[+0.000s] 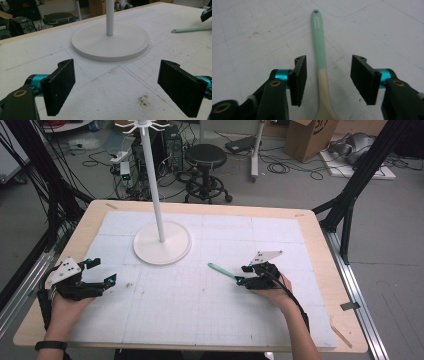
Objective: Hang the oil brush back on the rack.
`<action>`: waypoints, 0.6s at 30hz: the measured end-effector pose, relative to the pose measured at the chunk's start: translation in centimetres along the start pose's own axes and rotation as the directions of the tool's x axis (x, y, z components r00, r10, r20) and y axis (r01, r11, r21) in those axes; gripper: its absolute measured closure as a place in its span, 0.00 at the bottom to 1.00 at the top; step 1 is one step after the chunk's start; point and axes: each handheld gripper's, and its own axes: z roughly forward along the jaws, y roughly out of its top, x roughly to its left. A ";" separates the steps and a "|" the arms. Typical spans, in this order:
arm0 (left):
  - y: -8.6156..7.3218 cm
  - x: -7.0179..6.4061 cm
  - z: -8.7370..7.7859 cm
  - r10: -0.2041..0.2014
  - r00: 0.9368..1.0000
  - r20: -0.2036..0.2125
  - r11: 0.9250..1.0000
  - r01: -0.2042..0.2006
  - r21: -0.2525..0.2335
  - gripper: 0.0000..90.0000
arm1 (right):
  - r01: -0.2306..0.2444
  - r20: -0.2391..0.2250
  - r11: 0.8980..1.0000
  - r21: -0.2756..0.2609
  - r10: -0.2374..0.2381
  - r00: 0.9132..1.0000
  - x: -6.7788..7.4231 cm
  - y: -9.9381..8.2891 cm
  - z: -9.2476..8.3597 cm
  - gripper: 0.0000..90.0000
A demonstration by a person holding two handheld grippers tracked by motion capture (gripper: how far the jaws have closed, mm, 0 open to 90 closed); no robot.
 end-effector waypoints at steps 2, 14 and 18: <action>0.0 0.0 0.0 -0.001 1.000 0.002 1.000 0.001 0.001 0.17 | 0.003 0.005 1.000 0.009 -0.003 1.000 0.0 0.0 0.1 0.58; 0.0 0.0 0.0 -0.001 1.000 0.003 1.000 0.001 0.001 0.17 | 0.028 -0.005 0.999 0.046 -0.028 1.000 0.4 -0.2 0.9 0.71; -0.1 0.0 0.0 -0.001 1.000 0.003 1.000 0.001 0.002 0.17 | 0.024 -0.006 0.999 0.041 -0.024 1.000 0.3 -0.2 1.0 0.74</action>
